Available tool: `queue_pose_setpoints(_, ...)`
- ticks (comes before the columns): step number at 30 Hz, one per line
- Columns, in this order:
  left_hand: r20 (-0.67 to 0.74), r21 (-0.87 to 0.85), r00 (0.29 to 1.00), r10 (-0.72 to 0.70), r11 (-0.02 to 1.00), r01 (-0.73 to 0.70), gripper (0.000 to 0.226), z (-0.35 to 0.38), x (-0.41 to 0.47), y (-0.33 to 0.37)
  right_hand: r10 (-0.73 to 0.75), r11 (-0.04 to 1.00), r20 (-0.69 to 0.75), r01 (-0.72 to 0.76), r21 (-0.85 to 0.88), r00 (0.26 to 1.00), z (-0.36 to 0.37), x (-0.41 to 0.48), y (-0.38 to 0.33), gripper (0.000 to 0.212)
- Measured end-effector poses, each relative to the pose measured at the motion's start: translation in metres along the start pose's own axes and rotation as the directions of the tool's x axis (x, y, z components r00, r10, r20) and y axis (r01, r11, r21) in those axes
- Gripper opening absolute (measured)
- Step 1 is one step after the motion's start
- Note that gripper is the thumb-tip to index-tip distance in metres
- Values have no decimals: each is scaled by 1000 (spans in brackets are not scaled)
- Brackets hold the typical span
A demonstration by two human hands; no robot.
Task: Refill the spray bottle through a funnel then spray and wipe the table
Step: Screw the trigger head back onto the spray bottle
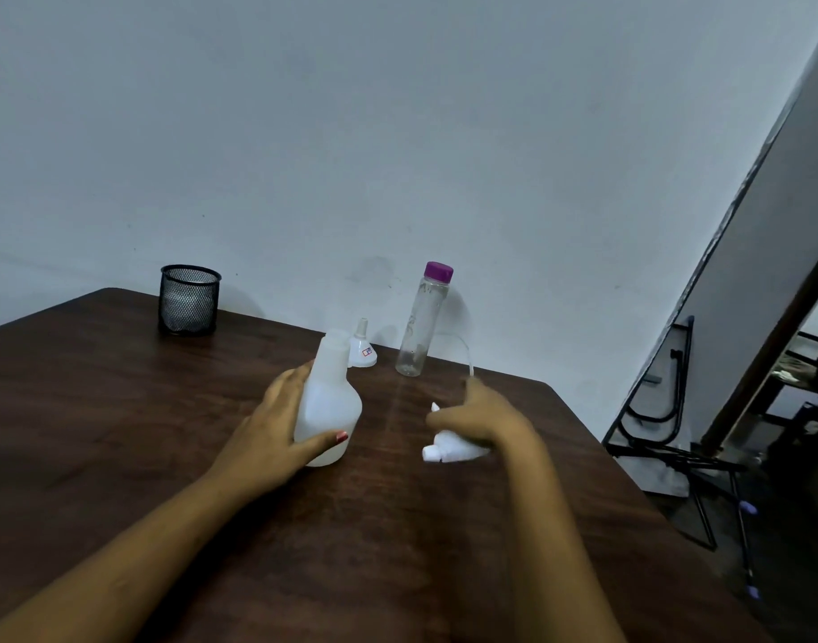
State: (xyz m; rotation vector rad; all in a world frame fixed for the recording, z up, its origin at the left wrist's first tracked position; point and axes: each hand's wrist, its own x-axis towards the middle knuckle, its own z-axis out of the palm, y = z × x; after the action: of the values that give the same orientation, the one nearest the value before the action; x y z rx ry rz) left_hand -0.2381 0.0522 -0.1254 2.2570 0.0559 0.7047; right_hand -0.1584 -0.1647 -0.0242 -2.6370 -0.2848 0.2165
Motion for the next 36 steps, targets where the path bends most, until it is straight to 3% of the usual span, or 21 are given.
queue_pose_setpoints(2,-1,15,1000,-6,1000,6,87,-1,0,-1,-118,992,-2,118,44,993,-21,-22,-13,87)
queue_pose_setpoints(6,-6,45,1000,-31,998,31,89,-7,2,-1,-317,944,95,305,121,944,-61,-61,-32,81)
queue_pose_setpoints(9,-30,53,999,-46,997,47,87,-9,1,1,-364,931,146,354,93,920,-83,-78,-40,94)
queue_pose_setpoints(12,-67,41,997,-48,998,50,85,-11,0,2,-391,920,160,380,99,906,-96,-89,-43,88)
queue_pose_setpoints(23,-86,43,995,-43,998,47,86,-10,1,-6,-356,934,184,354,47,916,-99,-92,-57,87)
queue_pose_setpoints(28,-86,32,996,-29,999,32,83,-11,1,-9,-343,939,126,335,81,931,-93,-86,-59,90)
queue_pose_setpoints(36,-99,32,995,-21,999,24,83,-9,1,-10,-293,954,161,298,-10,942,-91,-87,-58,90)
